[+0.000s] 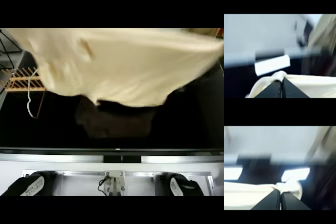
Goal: Fold the shirts.
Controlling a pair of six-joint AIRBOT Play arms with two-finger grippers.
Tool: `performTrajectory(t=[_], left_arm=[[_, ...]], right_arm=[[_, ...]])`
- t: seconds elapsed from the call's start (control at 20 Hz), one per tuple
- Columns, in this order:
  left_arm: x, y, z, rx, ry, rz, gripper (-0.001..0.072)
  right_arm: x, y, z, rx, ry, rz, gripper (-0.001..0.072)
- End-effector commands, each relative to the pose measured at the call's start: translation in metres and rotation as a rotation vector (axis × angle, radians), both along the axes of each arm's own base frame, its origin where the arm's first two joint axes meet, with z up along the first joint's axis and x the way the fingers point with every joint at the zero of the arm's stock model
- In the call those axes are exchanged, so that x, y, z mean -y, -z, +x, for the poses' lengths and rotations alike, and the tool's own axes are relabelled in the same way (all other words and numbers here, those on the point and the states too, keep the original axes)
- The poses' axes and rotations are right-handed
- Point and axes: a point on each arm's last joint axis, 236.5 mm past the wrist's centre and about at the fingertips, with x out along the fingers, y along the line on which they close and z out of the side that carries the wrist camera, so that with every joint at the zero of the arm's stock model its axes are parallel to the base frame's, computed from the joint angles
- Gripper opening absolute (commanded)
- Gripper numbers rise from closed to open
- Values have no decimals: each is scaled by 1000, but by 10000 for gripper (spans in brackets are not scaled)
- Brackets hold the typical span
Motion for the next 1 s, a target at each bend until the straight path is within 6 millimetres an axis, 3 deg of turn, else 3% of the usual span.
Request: performTrajectory(t=[0.0,0.05,0.15,0.25,0.35,0.5,0.65,0.9,0.95], left_arm=[[8,-120,-162,407,-22,-69,29],[8,-118,-182,408,-31,-81,29],[2,-102,-201,356,-71,-98,29],[-5,-80,-200,280,-119,-60,29],[-14,-50,-180,161,-158,-12,29],[-19,12,-127,-83,-156,26,30],[-26,92,-59,-340,-140,63,30],[-41,289,56,-795,-118,65,30],[-43,322,77,-849,-127,50,29]], right_arm=[[5,-137,-147,361,145,-198,69],[3,-136,-166,356,149,-201,69],[6,-118,-188,281,178,-211,69],[19,-92,-191,165,224,-219,69],[27,-56,-177,1,231,-204,69],[33,9,-138,-295,199,-162,69],[36,95,-81,-649,138,-108,69],[35,275,27,-1064,35,0,69],[34,302,48,-1096,43,24,69]])
